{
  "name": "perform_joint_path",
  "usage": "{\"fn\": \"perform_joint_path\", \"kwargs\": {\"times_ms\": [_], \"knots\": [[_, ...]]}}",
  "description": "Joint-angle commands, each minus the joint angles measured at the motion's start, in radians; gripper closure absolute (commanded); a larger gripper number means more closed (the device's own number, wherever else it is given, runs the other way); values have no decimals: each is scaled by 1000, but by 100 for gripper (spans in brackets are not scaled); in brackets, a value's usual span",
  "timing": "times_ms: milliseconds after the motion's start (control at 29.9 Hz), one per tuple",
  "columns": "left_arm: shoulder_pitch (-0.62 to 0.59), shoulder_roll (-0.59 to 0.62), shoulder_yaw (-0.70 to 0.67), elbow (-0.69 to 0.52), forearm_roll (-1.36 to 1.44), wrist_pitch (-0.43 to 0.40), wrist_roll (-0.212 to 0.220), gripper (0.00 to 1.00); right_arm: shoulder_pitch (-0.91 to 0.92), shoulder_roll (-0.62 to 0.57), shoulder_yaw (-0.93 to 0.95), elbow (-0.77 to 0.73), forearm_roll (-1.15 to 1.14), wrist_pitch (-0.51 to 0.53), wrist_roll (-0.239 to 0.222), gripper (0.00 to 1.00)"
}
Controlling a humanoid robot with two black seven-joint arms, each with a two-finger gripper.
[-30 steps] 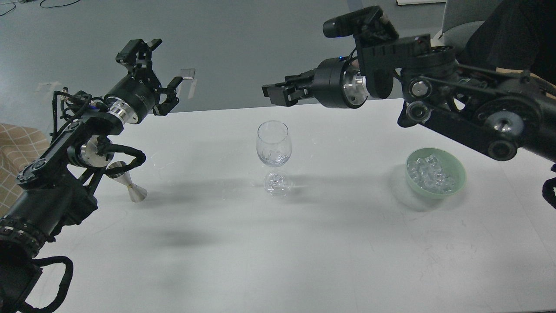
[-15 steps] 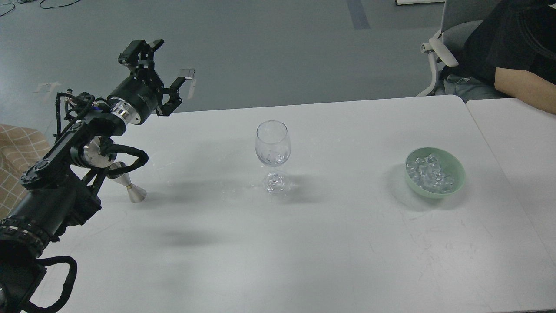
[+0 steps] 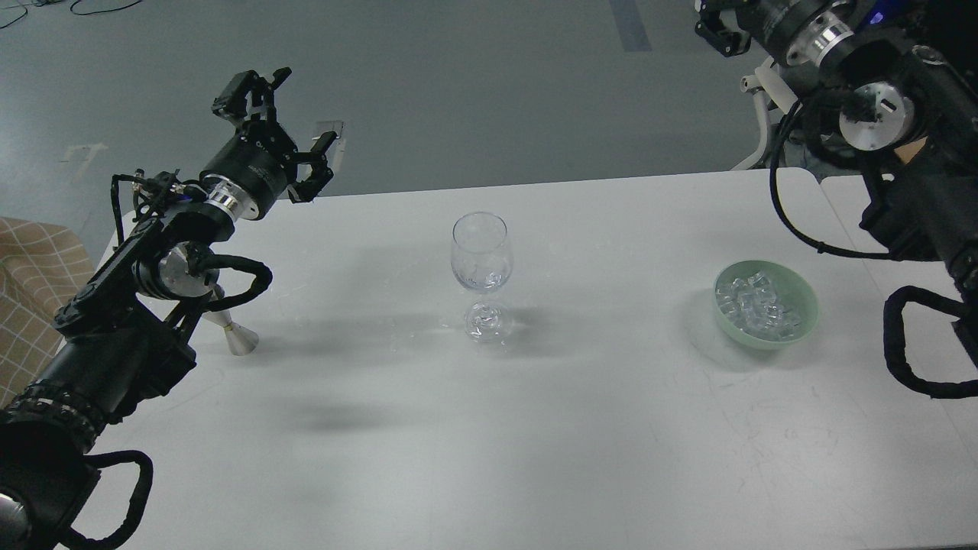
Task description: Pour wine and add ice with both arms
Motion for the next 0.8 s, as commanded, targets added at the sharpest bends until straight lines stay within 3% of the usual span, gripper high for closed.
{"fn": "perform_joint_path", "kwargs": {"times_ms": [0, 201, 535, 769], "knots": [[0, -26, -48, 48, -86, -34, -14, 2, -91, 67, 3, -1, 166, 0, 53, 0], [21, -45, -114, 94, -120, -107, -44, 1, -177, 130, 54, -2, 214, 0, 130, 0], [23, -67, -139, 194, -204, -107, -68, 1, -249, 190, 131, -2, 215, 0, 131, 0], [21, -58, -129, 195, -203, -107, -82, 1, -248, 190, 146, -7, 267, 0, 130, 0]]}}
